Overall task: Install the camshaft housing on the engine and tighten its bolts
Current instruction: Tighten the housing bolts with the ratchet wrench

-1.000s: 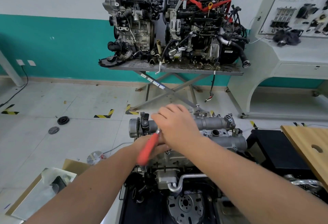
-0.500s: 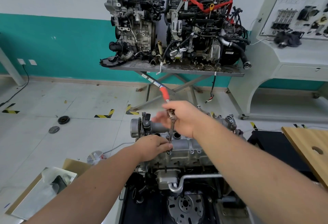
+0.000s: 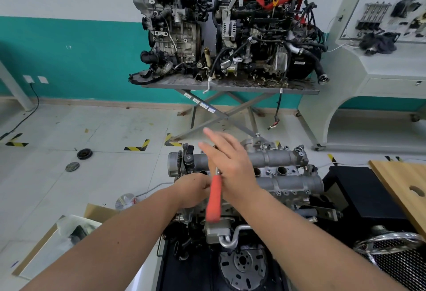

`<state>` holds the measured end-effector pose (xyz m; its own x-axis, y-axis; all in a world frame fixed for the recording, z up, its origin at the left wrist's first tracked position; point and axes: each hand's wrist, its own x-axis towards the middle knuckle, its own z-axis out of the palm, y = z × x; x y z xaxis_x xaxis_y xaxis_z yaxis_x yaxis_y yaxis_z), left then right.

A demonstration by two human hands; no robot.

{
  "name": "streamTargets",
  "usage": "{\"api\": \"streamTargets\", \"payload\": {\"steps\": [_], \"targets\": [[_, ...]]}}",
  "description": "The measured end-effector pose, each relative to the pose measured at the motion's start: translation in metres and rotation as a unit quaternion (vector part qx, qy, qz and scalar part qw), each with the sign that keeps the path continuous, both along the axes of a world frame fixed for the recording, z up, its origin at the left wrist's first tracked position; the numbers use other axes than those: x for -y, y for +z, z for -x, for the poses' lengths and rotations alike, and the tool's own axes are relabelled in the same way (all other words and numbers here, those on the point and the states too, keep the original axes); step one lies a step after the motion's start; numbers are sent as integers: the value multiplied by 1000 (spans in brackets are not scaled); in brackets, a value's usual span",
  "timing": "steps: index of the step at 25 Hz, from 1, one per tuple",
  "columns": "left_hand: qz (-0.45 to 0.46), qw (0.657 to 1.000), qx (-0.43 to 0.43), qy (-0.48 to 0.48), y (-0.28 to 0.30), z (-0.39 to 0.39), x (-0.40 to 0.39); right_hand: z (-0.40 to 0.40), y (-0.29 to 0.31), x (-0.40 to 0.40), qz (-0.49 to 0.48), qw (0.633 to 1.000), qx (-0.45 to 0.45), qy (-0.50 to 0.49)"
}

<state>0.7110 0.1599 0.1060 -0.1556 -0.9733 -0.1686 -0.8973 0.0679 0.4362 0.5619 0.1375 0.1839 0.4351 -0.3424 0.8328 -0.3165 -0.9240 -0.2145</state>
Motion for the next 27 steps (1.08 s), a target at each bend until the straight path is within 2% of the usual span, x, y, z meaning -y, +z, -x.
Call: {"api": "streamTargets", "payload": {"steps": [2, 3, 6, 8, 10, 13, 14, 15, 16, 17, 18, 19, 20, 21, 22, 23, 24, 25, 26, 27], "targets": [[-10, 996, -78, 38, -2, 0, -1, 3, 16, 2, 78, 989, -116, -51], [1, 995, -88, 47, -3, -1, -1, 4, 24, 2, 96, 976, -183, -72], [52, 993, -75, 69, 2, 2, -4, 7, 50, -4, 53, 928, -356, -91], [34, 995, -57, 71, 1, 1, -4, 10, 70, 0, 26, 887, -455, -74], [-12, 997, -42, 57, 2, 0, -2, 7, 84, 5, 13, 855, -517, -47], [-37, 997, -53, 39, 4, 1, -1, -7, 91, 10, -61, 839, -540, -42], [-32, 997, -56, 35, 5, 1, -1, -10, 90, 11, -140, 843, -517, -40], [-30, 997, -57, 32, 7, 2, -2, -11, 88, 14, -270, 843, -464, -22], [-28, 998, -55, 28, 8, 2, -3, -10, 86, 16, -438, 821, -367, 17], [-30, 998, -50, 29, 8, 2, -3, -10, 83, 15, -598, 765, -230, 69], [-33, 998, -50, 32, 7, 2, -4, -9, 79, 11, -714, 687, -70, 118], [-35, 997, -54, 34, 8, 2, -4, -9, 73, 8, -771, 613, 84, 152], [-30, 998, -55, 27, 8, 2, -3, -9, 65, 5, -787, 557, 205, 168], [-26, 998, -56, 22, 9, 2, -3, -10, 57, 1, -782, 522, 291, 173], [-21, 998, -58, 16, 9, 2, -3, -12, 48, -1, -768, 508, 348, 175], [-20, 998, -62, 14, 8, 1, -2, -13, 39, -4, -749, 520, 374, 170], [-18, 998, -65, 11, 7, 1, -1, -13, 31, -7, -721, 567, 367, 157], [-18, 998, -65, 9, 6, 1, -1, -11, 22, -10, -673, 648, 330, 131], [-18, 998, -64, 10, 6, 1, -1, -7, 14, -13, -595, 751, 270, 95], [-20, 998, -66, 13, 6, 0, -1, -2, 7, -13, -479, 850, 210, 61]]}}
